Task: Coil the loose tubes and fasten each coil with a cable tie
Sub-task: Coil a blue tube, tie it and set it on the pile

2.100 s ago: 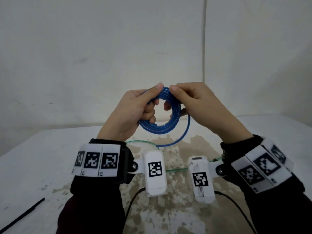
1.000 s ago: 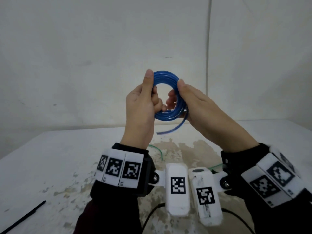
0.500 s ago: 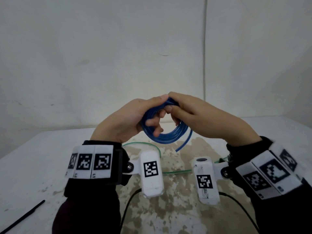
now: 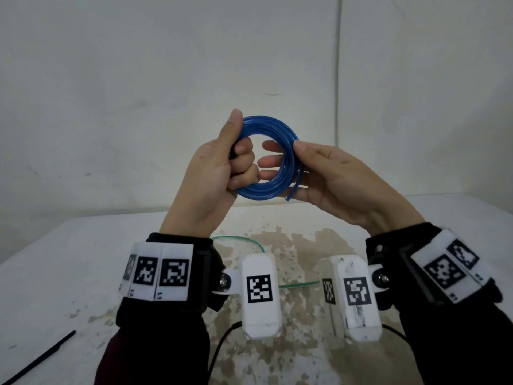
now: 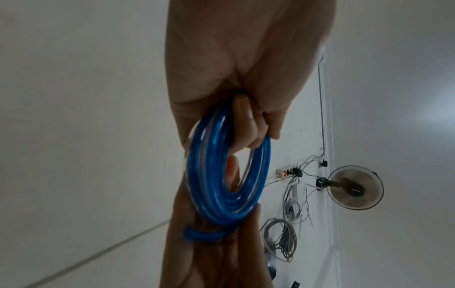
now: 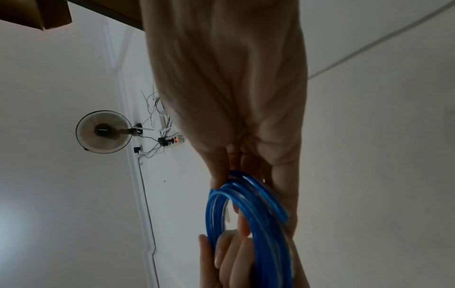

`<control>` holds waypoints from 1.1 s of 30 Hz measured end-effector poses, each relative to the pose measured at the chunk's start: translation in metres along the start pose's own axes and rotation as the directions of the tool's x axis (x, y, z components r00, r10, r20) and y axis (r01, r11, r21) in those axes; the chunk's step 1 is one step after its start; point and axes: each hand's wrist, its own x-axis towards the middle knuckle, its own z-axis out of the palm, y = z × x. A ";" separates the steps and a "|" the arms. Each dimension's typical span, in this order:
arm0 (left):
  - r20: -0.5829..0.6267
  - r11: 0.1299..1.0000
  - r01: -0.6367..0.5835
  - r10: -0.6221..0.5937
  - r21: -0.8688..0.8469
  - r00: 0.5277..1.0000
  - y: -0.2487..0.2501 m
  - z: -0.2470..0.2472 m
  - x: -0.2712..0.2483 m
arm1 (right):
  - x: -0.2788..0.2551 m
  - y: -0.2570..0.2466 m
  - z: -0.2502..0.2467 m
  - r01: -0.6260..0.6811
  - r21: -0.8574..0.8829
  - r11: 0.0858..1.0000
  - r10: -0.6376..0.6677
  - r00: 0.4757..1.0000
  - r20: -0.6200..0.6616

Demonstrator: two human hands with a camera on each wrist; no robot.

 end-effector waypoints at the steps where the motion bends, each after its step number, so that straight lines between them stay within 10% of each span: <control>1: -0.009 1.000 -0.012 0.012 -0.016 1.000 -0.001 0.001 0.000 | 0.001 0.000 0.001 -0.004 0.031 1.000 0.005 1.000 -0.016; 13: -0.080 0.966 -0.139 0.124 -0.218 0.989 -0.006 0.002 0.003 | 0.006 0.009 0.011 -0.055 0.061 0.997 0.057 0.998 -0.036; 20: 0.073 0.943 -0.024 0.051 -0.332 0.996 -0.012 0.016 0.004 | 0.007 0.002 -0.001 0.012 0.153 0.988 0.008 0.991 -0.135; 33: 0.166 0.938 0.250 -0.293 0.240 0.941 -0.012 0.003 -0.001 | -0.001 -0.001 0.004 -0.085 -0.339 0.937 0.041 0.990 -0.136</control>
